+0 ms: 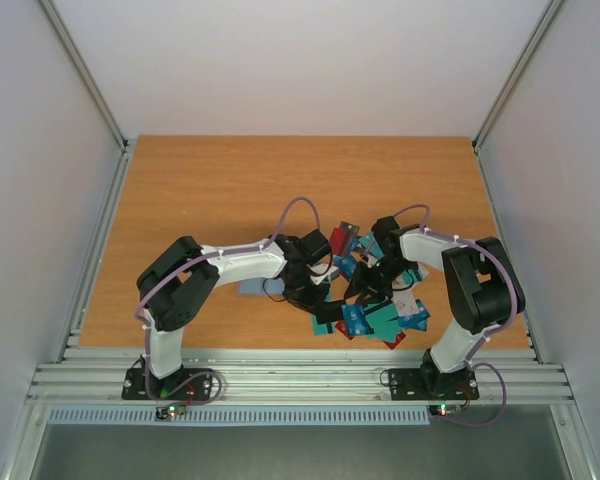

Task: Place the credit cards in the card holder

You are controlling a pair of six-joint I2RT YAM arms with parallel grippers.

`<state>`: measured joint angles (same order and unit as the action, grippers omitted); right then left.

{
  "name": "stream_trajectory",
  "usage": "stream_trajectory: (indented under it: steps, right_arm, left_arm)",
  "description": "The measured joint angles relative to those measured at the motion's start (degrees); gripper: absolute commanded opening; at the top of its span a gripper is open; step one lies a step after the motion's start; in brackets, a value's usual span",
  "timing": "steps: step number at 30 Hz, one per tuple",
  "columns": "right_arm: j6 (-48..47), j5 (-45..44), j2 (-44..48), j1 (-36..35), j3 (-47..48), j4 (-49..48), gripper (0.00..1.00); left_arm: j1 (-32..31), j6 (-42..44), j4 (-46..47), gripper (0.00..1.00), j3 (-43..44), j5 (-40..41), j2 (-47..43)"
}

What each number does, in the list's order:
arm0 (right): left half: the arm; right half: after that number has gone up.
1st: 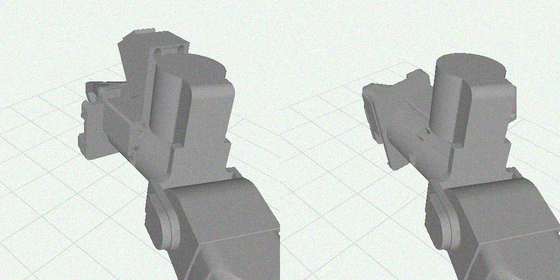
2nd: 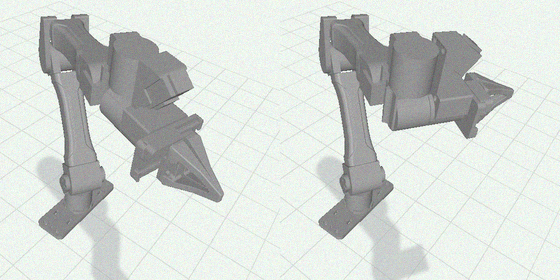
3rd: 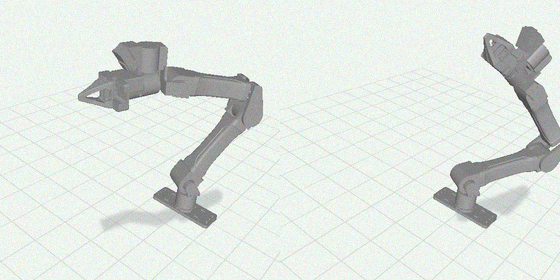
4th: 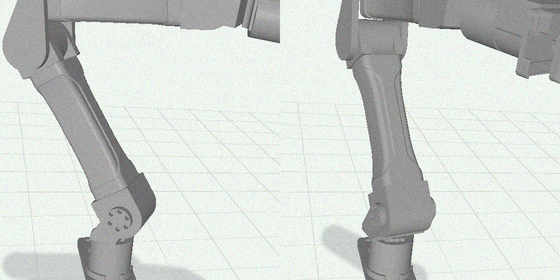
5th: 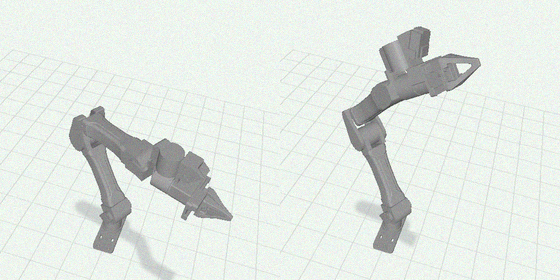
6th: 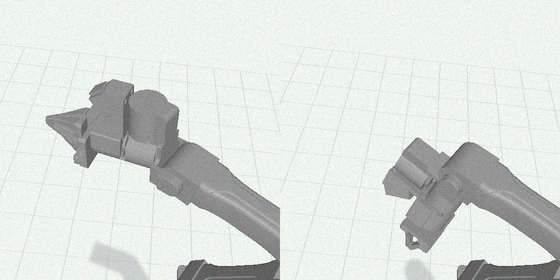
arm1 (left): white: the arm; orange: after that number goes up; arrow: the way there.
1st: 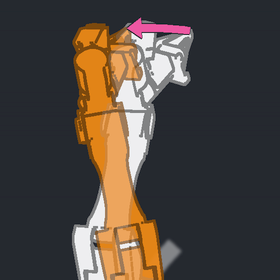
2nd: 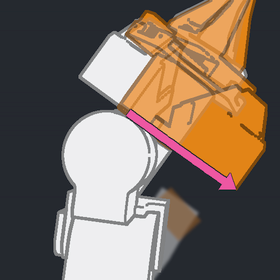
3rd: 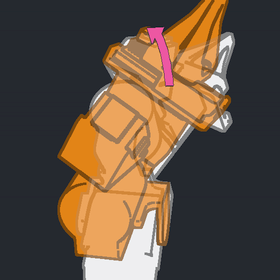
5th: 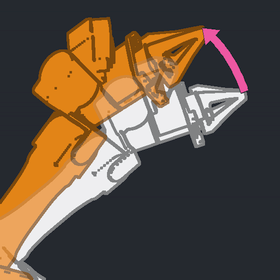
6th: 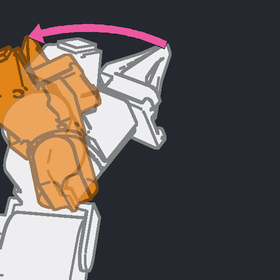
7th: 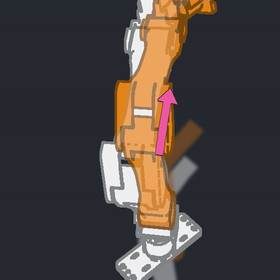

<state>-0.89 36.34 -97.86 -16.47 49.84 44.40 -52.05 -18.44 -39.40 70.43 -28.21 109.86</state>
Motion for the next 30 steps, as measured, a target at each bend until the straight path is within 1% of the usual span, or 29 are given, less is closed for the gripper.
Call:
stream_trajectory:
  steps: [6, 14, 16, 19, 22, 27, 30]
  right_arm:
    - [0.37, -0.35, 2.78, -1.62, -2.25, 0.46, 0.37]
    - [3.78, -3.08, 14.23, -1.62, -3.19, 3.56, 0.38]
    - [4.46, -3.65, 15.76, -1.60, -3.19, 4.20, 0.38]
    - [5.25, -4.63, 18.62, -1.62, -3.89, 5.29, 0.38]
    - [6.05, -5.09, 21.70, -1.62, -6.67, 5.77, 0.38]
    - [8.63, -3.76, 22.51, -1.62, -13.97, 4.02, 0.37]
    - [9.90, -2.67, 21.81, -1.62, -15.34, 2.67, 0.36]
  left_arm:
    - [0.00, -0.83, 0.94, 0.10, 0.24, -0.04, 0.00]
    - [0.00, -2.01, 1.55, 0.10, 4.55, -1.64, 1.03]
    - [0.00, -2.54, 1.99, 0.11, 5.86, -2.23, 1.73]
    - [0.00, -3.93, 3.15, 0.12, 6.21, -3.43, 1.90]
    - [-0.11, -5.86, 4.96, 0.12, 5.57, -4.76, 1.90]
    - [-0.50, -9.27, 7.61, 0.12, 2.86, -5.88, 1.90]
    - [-0.70, -10.97, 8.85, 0.12, 1.53, -6.12, 1.90]
